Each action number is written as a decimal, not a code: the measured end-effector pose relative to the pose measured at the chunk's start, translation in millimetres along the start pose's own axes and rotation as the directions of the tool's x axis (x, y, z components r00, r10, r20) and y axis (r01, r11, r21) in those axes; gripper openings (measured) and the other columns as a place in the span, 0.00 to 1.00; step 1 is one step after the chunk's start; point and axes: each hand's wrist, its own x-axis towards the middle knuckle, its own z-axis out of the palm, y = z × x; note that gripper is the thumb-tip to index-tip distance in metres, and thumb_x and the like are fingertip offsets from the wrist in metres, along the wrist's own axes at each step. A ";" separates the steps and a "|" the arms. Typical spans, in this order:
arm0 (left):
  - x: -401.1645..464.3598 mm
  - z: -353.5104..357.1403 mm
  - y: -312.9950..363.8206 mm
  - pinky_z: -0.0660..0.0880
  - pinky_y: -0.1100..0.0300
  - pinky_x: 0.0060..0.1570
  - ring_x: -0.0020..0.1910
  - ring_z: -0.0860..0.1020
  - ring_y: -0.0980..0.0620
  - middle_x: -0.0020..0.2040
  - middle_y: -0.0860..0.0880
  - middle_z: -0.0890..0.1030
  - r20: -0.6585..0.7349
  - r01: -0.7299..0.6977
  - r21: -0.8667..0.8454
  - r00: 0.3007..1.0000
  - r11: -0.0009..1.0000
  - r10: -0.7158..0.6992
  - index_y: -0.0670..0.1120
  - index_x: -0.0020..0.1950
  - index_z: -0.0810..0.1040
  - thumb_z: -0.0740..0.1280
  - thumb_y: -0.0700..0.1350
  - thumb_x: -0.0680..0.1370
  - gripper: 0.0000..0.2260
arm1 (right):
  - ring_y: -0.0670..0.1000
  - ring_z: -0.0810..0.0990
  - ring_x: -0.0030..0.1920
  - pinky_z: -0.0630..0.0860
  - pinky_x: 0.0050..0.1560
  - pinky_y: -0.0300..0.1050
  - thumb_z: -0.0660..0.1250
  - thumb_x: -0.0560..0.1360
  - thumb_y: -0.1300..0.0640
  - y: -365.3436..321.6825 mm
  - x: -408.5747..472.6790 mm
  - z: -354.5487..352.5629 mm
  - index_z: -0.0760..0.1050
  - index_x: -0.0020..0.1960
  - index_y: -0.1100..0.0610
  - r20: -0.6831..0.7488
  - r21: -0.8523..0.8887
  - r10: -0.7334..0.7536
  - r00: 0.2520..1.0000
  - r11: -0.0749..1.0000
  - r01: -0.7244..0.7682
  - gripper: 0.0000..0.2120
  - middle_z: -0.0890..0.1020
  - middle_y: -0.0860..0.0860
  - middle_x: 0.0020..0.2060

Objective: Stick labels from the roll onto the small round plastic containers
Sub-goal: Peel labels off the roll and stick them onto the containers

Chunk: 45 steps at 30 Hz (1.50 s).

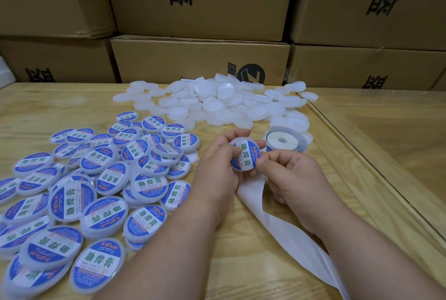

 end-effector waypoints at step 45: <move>5.6 -7.3 12.0 0.68 0.66 0.23 0.22 0.69 0.56 0.28 0.51 0.79 -0.394 -0.037 -0.161 0.919 0.986 -0.030 0.46 0.50 0.80 0.60 0.64 0.81 0.21 | 0.46 0.59 0.23 0.56 0.25 0.41 0.65 0.79 0.64 14.0 8.7 -10.3 0.84 0.39 0.55 -0.059 0.089 0.019 0.998 0.996 -0.013 0.14 0.63 0.48 0.24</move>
